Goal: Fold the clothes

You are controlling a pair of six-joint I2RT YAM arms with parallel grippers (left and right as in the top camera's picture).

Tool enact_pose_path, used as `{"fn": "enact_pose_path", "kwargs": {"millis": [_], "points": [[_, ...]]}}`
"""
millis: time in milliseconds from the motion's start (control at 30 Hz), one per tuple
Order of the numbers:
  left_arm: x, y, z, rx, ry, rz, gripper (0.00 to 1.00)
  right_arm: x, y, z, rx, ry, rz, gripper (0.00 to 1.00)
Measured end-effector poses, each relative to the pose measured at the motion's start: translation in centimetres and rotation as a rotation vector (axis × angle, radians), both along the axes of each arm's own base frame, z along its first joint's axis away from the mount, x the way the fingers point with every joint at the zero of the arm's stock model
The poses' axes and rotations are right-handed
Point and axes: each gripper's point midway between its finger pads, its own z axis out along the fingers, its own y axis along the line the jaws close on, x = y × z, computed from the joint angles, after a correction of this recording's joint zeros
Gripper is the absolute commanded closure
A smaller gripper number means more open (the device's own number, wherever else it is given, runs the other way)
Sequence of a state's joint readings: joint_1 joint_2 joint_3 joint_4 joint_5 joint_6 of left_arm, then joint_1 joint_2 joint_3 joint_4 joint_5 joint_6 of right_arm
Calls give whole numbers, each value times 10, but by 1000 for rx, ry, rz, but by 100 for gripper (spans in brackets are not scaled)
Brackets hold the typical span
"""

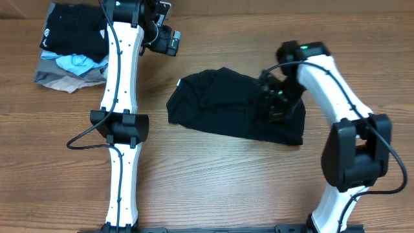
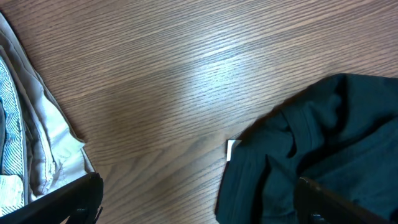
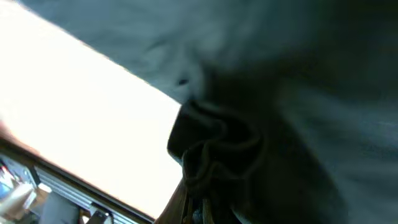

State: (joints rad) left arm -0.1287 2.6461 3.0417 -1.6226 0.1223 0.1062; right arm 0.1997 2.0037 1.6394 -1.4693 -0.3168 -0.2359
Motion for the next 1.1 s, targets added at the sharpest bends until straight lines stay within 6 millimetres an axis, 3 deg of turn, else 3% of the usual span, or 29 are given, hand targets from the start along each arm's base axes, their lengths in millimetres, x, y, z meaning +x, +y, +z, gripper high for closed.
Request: {"fn": "enact_pose_path", "kwargs": {"millis": [33, 67, 100, 133, 267, 367, 433, 600, 667, 800, 1100], "points": [[0, 0, 0, 0, 0, 0, 0, -4, 12, 0, 5, -1, 34, 79], [0, 0, 0, 0, -1, 0, 0, -8, 22, 0, 9, -1, 61, 42], [0, 0, 0, -1, -2, 0, 0, -13, 33, 1, 17, -1, 99, 21], [1, 0, 0, -1, -3, 0, 0, -18, 42, 1, 18, 2, 120, 16], [1, 0, 0, -1, -4, 0, 0, -28, 63, 0, 11, -4, 180, 22], [1, 0, 0, -1, -4, 0, 0, -17, 54, -4, -54, -29, 109, 34], [1, 0, 0, -1, -4, 0, 0, -7, 47, -6, -77, -46, 41, 39], [2, -1, 1, -1, -9, -1, 0, 43, 25, -10, -84, -171, -151, 50], [3, -1, 1, -2, -15, -1, 0, 66, 21, -10, -95, -256, -198, 50], [5, -1, 2, -3, -23, -1, 0, 81, 20, -10, -130, -323, -223, 50], [8, -1, 3, -5, -37, -1, 0, 81, 15, -32, -195, -292, -235, 51]]}}
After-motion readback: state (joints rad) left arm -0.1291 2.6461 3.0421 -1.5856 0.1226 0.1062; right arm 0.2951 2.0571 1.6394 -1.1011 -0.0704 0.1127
